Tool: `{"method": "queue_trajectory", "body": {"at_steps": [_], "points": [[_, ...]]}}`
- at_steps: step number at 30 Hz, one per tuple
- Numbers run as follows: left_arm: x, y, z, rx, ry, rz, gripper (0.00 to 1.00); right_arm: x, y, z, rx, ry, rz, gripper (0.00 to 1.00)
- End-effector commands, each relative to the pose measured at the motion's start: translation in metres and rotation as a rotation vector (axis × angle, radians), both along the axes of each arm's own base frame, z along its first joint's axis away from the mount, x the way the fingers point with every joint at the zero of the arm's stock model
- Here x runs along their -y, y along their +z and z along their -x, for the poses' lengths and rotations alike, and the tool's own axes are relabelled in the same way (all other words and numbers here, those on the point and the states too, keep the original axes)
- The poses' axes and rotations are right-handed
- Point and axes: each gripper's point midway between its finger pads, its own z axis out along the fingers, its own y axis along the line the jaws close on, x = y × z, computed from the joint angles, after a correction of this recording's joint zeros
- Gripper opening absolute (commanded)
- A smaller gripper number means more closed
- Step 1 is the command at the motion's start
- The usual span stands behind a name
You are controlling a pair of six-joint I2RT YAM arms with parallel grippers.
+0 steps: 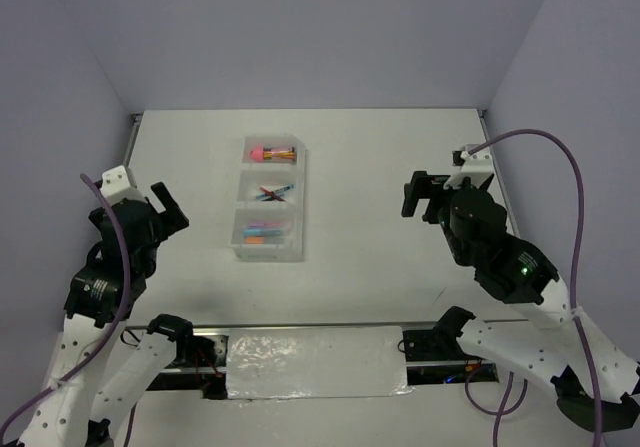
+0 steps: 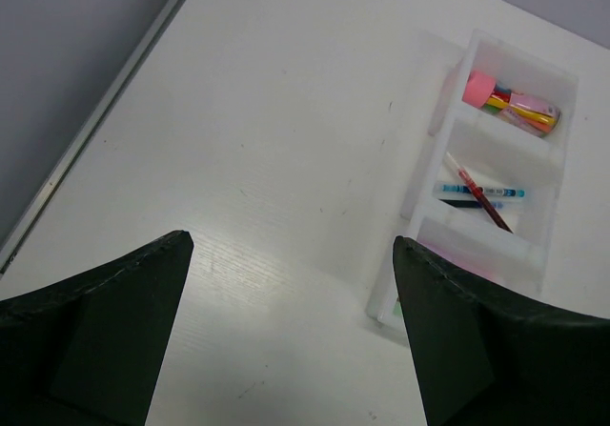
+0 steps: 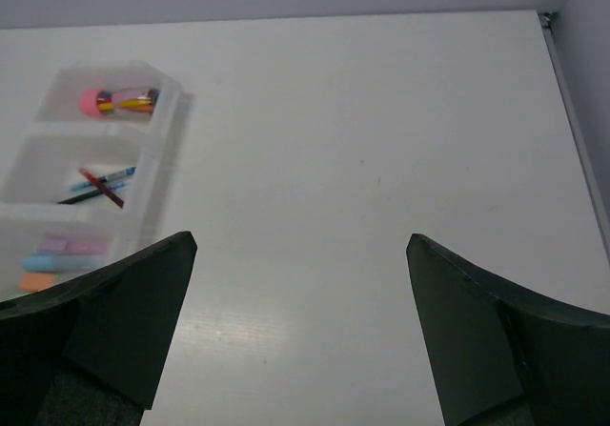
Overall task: Sort the stationery into containers
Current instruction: Reset both arms
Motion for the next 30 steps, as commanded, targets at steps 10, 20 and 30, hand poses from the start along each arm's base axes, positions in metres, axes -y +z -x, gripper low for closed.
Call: {"method": "queue_trajectory", "body": {"at_steps": [10,20,30], "points": [[-0.012,0.007,0.003,0.047,0.064,-0.013,0.99,0.075,-0.026,0.056,-0.005,-0.188,-0.089,1.00],[-0.013,0.008,0.005,0.062,0.071,-0.008,0.99,0.075,-0.029,0.056,-0.007,-0.199,-0.115,1.00],[-0.014,0.012,0.007,0.080,0.073,-0.004,0.99,0.063,-0.031,0.050,-0.031,-0.170,-0.113,1.00]]}}
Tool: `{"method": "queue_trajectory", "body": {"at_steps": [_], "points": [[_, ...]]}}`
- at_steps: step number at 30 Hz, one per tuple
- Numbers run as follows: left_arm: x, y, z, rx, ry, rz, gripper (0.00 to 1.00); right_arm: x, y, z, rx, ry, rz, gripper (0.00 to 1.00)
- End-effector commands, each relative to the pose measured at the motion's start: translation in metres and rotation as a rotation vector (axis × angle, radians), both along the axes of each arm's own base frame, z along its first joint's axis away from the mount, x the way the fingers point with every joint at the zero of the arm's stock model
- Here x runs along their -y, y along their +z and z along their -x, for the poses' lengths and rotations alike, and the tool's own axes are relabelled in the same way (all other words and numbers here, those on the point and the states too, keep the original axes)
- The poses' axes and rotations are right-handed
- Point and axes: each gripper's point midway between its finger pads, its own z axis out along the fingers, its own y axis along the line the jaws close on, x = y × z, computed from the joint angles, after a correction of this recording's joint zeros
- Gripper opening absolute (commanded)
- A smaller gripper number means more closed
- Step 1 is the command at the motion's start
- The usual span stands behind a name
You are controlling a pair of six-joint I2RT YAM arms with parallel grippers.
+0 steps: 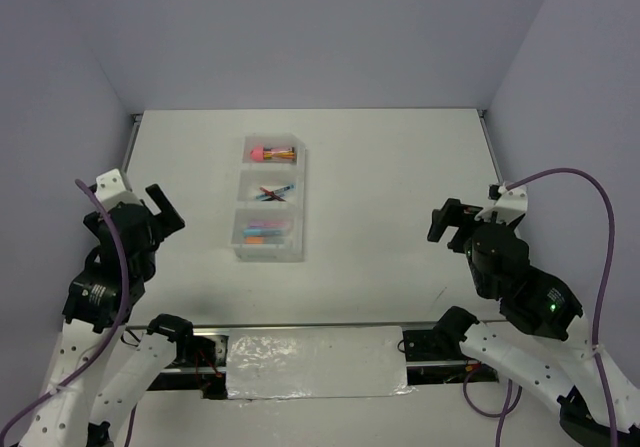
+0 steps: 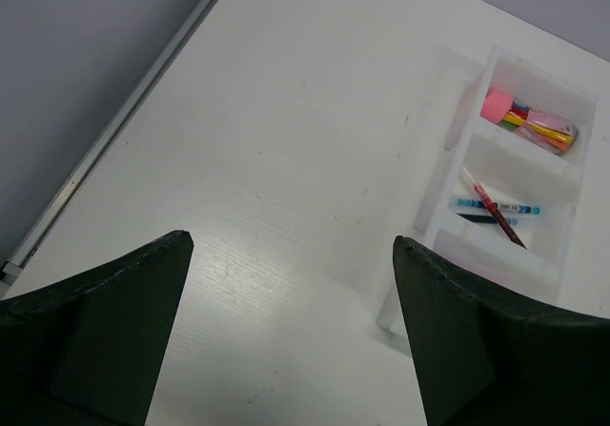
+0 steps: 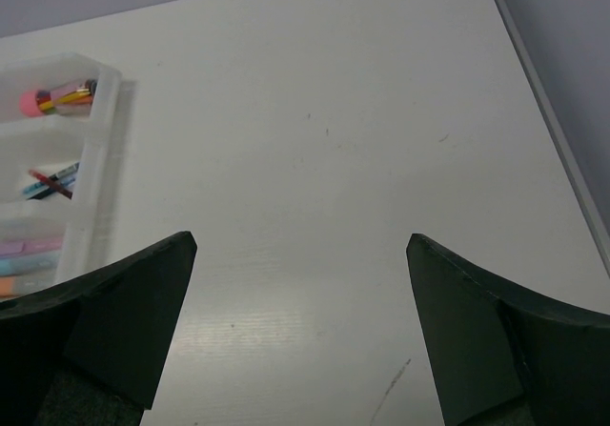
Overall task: Sort the stationery into containers
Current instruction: Reset both arms
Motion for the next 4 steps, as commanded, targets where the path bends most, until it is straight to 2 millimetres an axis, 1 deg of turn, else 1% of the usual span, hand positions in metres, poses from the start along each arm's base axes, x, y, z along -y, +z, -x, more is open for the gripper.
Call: {"method": "queue_trajectory", "body": {"at_steps": [1,4], "points": [[-0.0027,0.0048,-0.0019,0.038,0.025,0.014,0.99,-0.0023,0.0117,-0.0013,0.027,-0.002,-0.040,1.00],[-0.0028,0.0056,-0.0012,0.043,0.026,0.017,0.99,-0.0045,0.0119,-0.0022,0.027,0.006,-0.042,1.00]]}}
